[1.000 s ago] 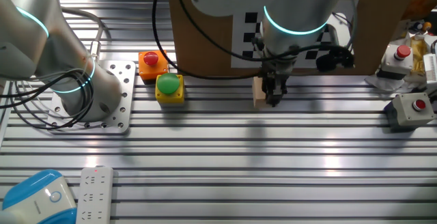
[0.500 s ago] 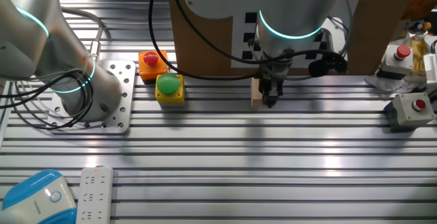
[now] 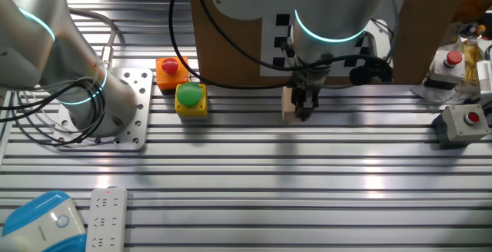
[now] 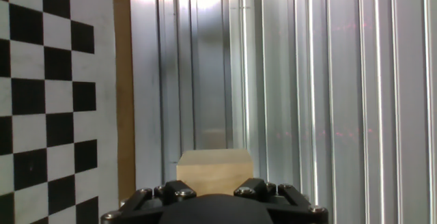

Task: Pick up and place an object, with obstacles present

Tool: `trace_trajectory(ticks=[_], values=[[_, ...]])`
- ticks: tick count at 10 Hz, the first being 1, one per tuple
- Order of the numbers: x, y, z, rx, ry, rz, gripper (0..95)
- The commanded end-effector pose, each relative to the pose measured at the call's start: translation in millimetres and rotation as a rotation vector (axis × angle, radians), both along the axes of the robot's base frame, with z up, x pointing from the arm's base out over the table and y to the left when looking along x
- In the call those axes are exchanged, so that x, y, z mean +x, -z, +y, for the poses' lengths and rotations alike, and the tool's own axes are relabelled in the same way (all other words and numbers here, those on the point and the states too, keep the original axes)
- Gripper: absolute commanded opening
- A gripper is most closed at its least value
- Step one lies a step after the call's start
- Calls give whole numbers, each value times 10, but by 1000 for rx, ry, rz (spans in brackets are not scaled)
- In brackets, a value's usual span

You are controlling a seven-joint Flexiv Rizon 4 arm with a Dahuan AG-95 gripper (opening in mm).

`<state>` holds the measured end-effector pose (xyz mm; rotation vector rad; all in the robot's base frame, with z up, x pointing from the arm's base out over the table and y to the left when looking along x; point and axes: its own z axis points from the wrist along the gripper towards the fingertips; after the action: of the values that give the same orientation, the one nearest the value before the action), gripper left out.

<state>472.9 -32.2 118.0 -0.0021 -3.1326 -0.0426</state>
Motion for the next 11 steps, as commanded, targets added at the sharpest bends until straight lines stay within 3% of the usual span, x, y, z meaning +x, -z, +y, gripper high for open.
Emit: trace_trajectory(ticks=[1, 3, 4, 6, 7, 8, 9, 11], values=[[6, 0, 0, -1, -6, 7, 190], [5, 1, 0, -1, -8, 10, 190], [4, 1, 0, 1, -8, 10, 380], [3, 2, 0, 2, -16, 18, 380], [1, 2, 0, 4, -18, 26, 570], [-1, 3, 0, 4, -24, 32, 570], [-5, 5, 0, 5, -34, 38, 760], [-21, 11, 0, 4, -44, 49, 760]])
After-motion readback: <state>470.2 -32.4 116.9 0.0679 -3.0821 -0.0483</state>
